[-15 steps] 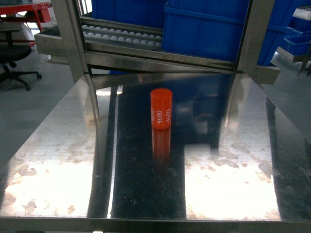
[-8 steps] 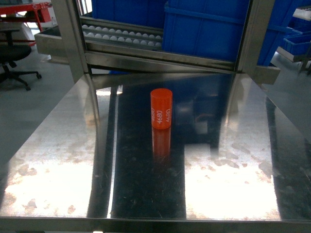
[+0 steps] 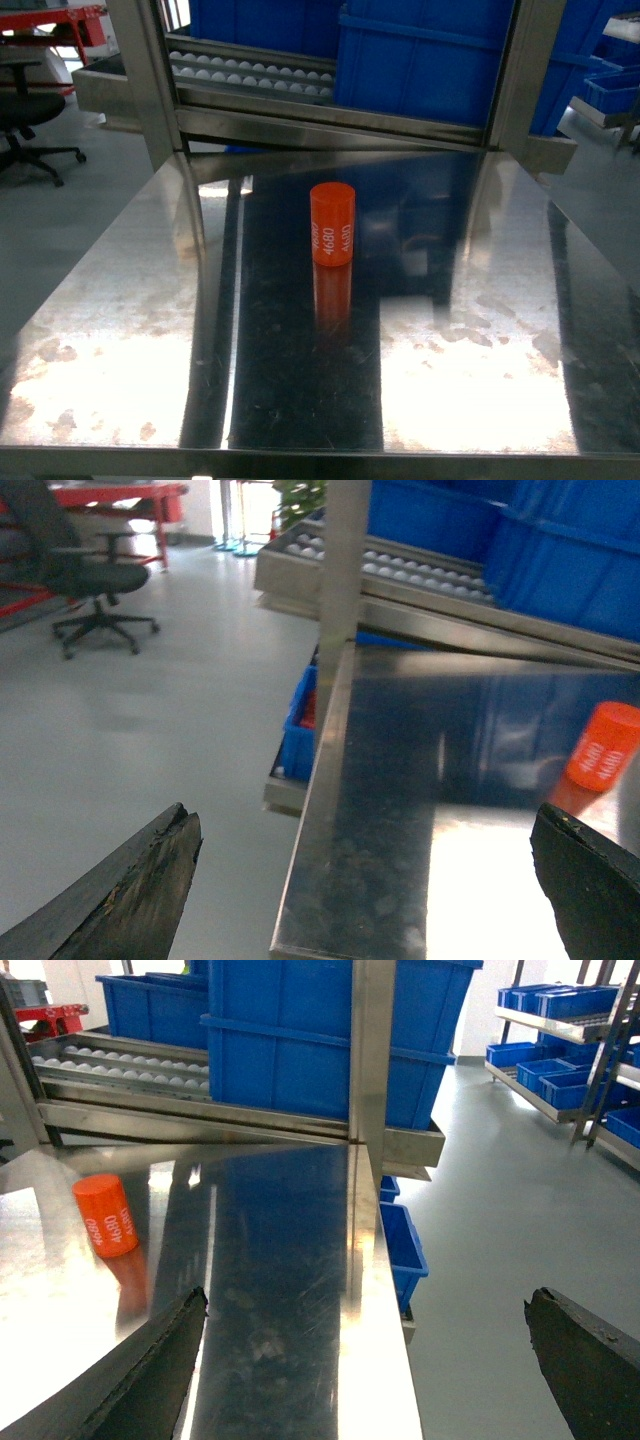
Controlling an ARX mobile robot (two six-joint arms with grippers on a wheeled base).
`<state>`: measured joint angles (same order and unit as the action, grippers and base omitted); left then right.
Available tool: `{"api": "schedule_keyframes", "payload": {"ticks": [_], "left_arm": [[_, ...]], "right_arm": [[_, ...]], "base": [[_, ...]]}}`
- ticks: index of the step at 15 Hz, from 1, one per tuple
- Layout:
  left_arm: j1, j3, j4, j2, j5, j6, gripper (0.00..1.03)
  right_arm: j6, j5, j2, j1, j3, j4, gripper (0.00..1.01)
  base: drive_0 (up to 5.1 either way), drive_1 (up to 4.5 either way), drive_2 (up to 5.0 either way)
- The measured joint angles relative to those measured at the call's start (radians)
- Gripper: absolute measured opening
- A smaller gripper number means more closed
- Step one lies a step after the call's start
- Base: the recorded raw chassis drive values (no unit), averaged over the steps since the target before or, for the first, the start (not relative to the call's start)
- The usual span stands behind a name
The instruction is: Pick capacitor and pack into box
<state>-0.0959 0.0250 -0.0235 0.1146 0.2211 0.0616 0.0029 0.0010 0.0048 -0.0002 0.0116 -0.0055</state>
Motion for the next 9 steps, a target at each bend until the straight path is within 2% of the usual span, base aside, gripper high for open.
{"api": "schedule_keyframes", "payload": {"ticks": [1, 2, 3, 4, 6, 9], "left_arm": [[-0.010, 0.016, -0.164, 0.178, 0.076, 0.018, 0.98], [0.020, 0.049, -0.352, 0.370, 0.086, 0.036, 0.98], [0.000, 0.133, -0.581, 0.608, 0.061, 0.034, 0.98], [-0.047, 0.232, -0.746, 0.811, 0.017, 0.023, 0.98], [-0.090, 0.319, -0.842, 0.973, -0.011, 0.017, 0.98], [-0.130, 0.402, -0.895, 1.128, -0.019, 0.011, 0.98]], "right_arm": [[0.000, -0.002, 0.000, 0.000, 0.000, 0.001, 0.98], [0.000, 0.000, 0.000, 0.000, 0.000, 0.000, 0.98], [0.000, -0.002, 0.000, 0.000, 0.000, 0.000, 0.98], [0.000, -0.001, 0.000, 0.000, 0.000, 0.001, 0.98], [0.000, -0.002, 0.000, 0.000, 0.000, 0.001, 0.98], [0.000, -0.001, 0.000, 0.000, 0.000, 0.000, 0.98]], "base": [[0.0, 0.00, 0.0], [0.0, 0.00, 0.0], [0.0, 0.00, 0.0], [0.0, 0.00, 0.0], [0.0, 0.00, 0.0], [0.0, 0.00, 0.0]]}}
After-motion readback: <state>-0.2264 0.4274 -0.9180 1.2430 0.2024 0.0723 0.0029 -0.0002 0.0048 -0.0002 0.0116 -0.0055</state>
